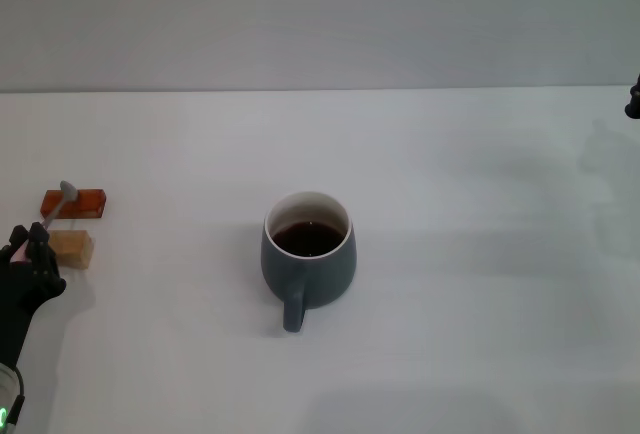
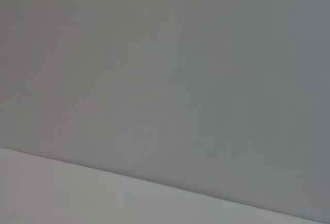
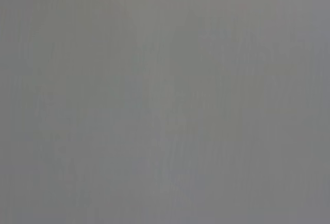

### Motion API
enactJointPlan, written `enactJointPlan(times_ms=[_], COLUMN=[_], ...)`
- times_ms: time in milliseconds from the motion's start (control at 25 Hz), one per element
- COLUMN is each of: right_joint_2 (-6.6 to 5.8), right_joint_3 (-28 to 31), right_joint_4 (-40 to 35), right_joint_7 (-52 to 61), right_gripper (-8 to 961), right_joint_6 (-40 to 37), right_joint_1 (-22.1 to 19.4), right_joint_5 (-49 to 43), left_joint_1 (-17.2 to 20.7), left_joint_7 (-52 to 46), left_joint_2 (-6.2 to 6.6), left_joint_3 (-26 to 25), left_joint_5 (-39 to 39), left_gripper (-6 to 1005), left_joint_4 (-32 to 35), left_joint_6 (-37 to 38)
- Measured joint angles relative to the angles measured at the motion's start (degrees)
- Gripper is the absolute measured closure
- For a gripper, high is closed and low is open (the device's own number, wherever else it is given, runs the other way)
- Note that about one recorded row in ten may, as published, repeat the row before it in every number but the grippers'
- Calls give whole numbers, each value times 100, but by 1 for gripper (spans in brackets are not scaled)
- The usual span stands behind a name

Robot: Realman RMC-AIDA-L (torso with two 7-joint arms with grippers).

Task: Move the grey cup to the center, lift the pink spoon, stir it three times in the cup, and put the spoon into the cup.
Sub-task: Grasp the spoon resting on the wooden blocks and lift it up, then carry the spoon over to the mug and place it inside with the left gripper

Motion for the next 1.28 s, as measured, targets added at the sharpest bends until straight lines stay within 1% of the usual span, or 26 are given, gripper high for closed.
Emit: enactJointPlan(times_ms=[280, 360, 480, 520, 560, 600, 680, 720, 760, 800, 840, 880, 920, 960, 1000, 1040, 1080, 1120, 1160, 1200, 1240, 1280], right_joint_2=[4, 5, 5, 5, 5, 5, 5, 5, 5, 5, 5, 5, 5, 5, 5, 5, 5, 5, 5, 6, 6, 7], right_joint_3=[0, 0, 0, 0, 0, 0, 0, 0, 3, 3, 6, 8, 8, 9, 9, 9, 9, 9, 9, 10, 10, 9], right_joint_4=[21, 55, 70, 74, 77, 77, 83, 83, 83, 83, 83, 83, 83, 83, 83, 83, 83, 83, 83, 82, 82, 82], right_joint_7=[0, 0, 0, 0, 0, 0, 0, 0, 0, 0, 0, 0, 0, 0, 0, 0, 0, 0, 0, 0, 0, 1], right_gripper=[949, 948, 948, 948, 948, 947, 947, 947, 947, 947, 948, 948, 948, 948, 948, 948, 948, 948, 948, 948, 949, 949], right_joint_6=[0, 7, 31, 46, 49, 49, 51, 51, 52, 52, 53, 53, 53, 53, 53, 53, 53, 53, 53, 53, 53, 50], right_joint_1=[-1, -10, -14, -14, -14, -14, -18, -18, -20, -20, -22, -28, -28, -32, -32, -39, -43, -43, -52, -56, -56, -66], right_joint_5=[-3, -14, -20, -21, -22, -22, -24, -24, -26, -26, -26, -26, -26, -21, -21, -14, -12, -12, -11, -10, -10, -7], left_joint_1=[-3, 2, 2, 11, 46, 46, 56, 56, 38, 38, 25, 2, 2, -38, -58, -58, -107, -107, -158, -158, -201, -260], left_joint_7=[-182, -462, -462, -613, -1176, -1176, -1555, -1555, -2146, -2146, -2328, -2656, -2656, -3038, -3218, -3218, -3595, -3595, -3864, -3864, -4018, -4219], left_joint_2=[10, 27, 27, 41, 132, 132, 222, 222, 400, 400, 457, 559, 559, 675, 729, 729, 883, 883, 991, 991, 1051, 1138], left_joint_3=[3, 4, 4, 3, -34, -34, -44, -44, -45, -45, -46, -47, -47, -48, -49, -49, -55, -55, -59, -59, -61, -64], left_joint_5=[1, 15, 15, 57, 286, 286, 389, 389, 569, 569, 630, 742, 742, 878, 951, 951, 1161, 1161, 1332, 1332, 1437, 1586], left_gripper=[854, 854, 854, 854, 854, 854, 854, 854, 854, 854, 854, 854, 854, 854, 854, 854, 854, 854, 854, 854, 854, 854], left_joint_4=[1, 8, 8, 9, 7, 7, 3, 3, -5, -5, -6, -7, -7, -8, -8, -8, -5, -5, 9, 9, 30, 52], left_joint_6=[112, 320, 320, 426, 647, 647, 726, 726, 830, 830, 863, 904, 904, 955, 985, 985, 1073, 1073, 1179, 1179, 1253, 1350])
